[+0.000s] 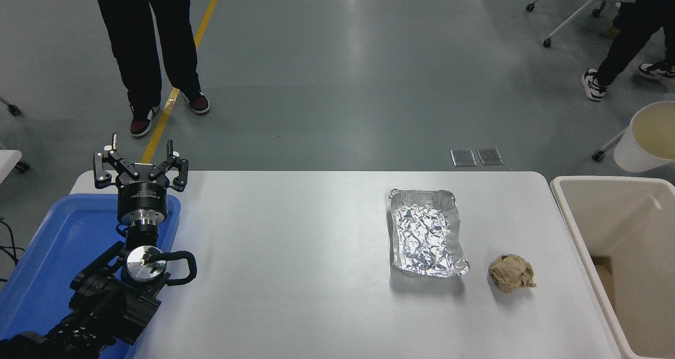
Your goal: Pick up paper cup place in dustbin
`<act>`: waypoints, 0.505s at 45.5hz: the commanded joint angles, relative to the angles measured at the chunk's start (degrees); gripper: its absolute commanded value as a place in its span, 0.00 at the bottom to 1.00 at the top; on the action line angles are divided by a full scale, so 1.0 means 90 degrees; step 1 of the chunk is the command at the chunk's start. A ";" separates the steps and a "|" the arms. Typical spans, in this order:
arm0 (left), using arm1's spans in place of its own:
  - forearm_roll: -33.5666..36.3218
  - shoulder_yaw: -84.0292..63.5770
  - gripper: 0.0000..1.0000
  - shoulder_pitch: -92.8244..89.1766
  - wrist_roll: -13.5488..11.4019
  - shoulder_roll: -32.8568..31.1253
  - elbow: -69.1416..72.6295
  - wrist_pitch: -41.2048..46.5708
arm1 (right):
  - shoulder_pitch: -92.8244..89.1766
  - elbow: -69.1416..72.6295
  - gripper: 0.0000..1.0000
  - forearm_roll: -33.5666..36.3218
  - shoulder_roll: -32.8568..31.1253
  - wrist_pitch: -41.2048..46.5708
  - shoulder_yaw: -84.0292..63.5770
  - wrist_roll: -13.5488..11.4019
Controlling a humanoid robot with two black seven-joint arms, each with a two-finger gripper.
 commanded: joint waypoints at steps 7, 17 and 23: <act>-0.0001 0.0002 0.99 0.0000 0.0000 0.0001 0.0007 0.0004 | -0.1725 -0.1477 0.00 0.0220 -0.0671 -0.0599 -0.0049 -0.0026; -0.0001 0.0002 0.99 -0.0009 0.0000 -0.0009 -0.0003 0.0004 | -0.3795 -0.2766 0.00 0.0278 -0.1149 -0.1303 0.0330 -0.0163; -0.0001 0.0002 0.99 -0.0009 0.0000 -0.0009 0.0007 0.0004 | -0.5474 -0.3771 0.00 0.0454 -0.1501 -0.1547 0.1423 -0.0328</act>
